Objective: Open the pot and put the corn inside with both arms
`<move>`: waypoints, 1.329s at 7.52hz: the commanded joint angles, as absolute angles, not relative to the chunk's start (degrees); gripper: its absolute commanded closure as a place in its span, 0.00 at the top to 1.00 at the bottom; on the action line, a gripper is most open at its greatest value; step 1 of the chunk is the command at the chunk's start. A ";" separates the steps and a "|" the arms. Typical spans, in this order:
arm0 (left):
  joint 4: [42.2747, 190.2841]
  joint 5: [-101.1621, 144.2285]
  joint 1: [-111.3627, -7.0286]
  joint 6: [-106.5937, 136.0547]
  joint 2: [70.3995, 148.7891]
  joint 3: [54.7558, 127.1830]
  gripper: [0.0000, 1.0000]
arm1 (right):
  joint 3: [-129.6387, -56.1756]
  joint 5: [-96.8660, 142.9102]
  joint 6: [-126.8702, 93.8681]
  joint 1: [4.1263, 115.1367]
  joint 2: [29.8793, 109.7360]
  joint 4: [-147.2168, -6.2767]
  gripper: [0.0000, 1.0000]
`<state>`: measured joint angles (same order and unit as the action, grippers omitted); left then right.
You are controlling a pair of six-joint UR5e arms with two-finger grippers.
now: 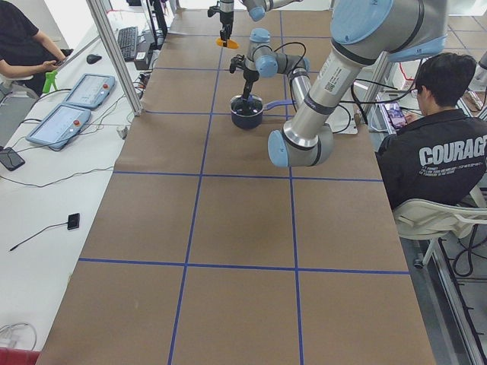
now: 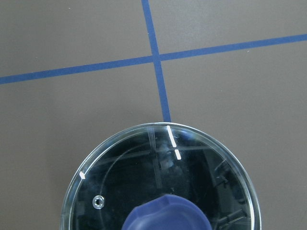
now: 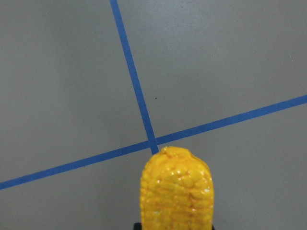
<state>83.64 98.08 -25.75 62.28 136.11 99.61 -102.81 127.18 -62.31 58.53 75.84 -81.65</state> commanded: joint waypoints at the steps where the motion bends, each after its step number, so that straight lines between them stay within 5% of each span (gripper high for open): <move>1: 83.76 98.09 -25.93 61.79 136.14 99.23 0.97 | -102.75 127.18 -62.31 58.54 75.76 -81.65 0.41; 4: 84.20 98.09 -26.10 60.82 136.23 98.26 0.95 | -102.74 127.09 -62.31 58.54 75.85 -81.56 0.41; 10: 84.20 98.17 -26.10 60.73 136.23 98.17 0.65 | -102.48 127.09 -62.31 58.54 75.50 -81.56 0.41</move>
